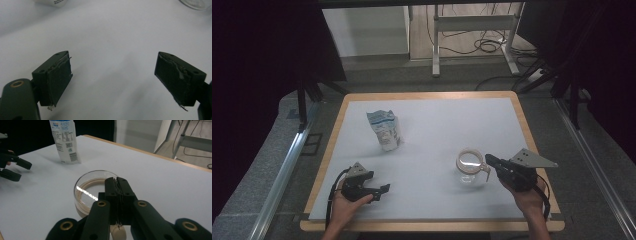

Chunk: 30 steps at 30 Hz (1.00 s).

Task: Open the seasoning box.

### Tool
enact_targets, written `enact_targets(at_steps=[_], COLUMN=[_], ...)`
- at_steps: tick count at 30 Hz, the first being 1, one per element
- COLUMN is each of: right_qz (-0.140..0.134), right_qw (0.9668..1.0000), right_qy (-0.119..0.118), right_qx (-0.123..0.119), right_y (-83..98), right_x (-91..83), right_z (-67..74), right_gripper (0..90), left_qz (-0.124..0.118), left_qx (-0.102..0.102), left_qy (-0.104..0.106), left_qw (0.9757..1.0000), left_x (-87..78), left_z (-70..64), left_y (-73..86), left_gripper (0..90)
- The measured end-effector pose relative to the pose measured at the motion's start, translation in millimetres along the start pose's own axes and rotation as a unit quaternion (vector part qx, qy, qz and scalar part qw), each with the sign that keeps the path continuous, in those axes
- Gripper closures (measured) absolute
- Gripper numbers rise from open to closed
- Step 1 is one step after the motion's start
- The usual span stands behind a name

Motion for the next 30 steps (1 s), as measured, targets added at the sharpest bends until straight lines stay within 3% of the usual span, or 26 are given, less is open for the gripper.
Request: enact_targets(at_steps=[9, 14, 30], right_qz=[0.014, 0.023, 0.044], right_qw=[0.9999, 0.9997, 0.9984], right_qy=[-0.006, 0.003, 0.034], right_qx=[0.002, 0.000, -0.001], right_y=[3.3, 4.7, 12.0], right_x=[9.6, 12.1, 10.3], right_z=[0.8, 2.6, -1.0], right_gripper=[89.9, 90.0, 90.0], left_qz=[-0.010, -0.009, -0.018], left_qx=[0.003, 0.006, -0.007], left_qy=[-0.004, -0.012, -0.003], left_qw=[0.9999, 0.9999, 0.9998], left_x=[-2.3, -2.4, -5.5], left_z=[-3.3, -5.3, -4.4], left_y=[-0.9, -1.0, -1.5], left_gripper=[12.4, 15.1, 17.3])
Point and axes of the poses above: each handheld gripper's, and its own axes: x roughly forward along the jaws, y roughly out of its underside, z roughly to its left, the point moved 1 cm from there along x, roughly forward along the jaws, and after that the axes turned 9 degrees about z, right-handed, at the moved point
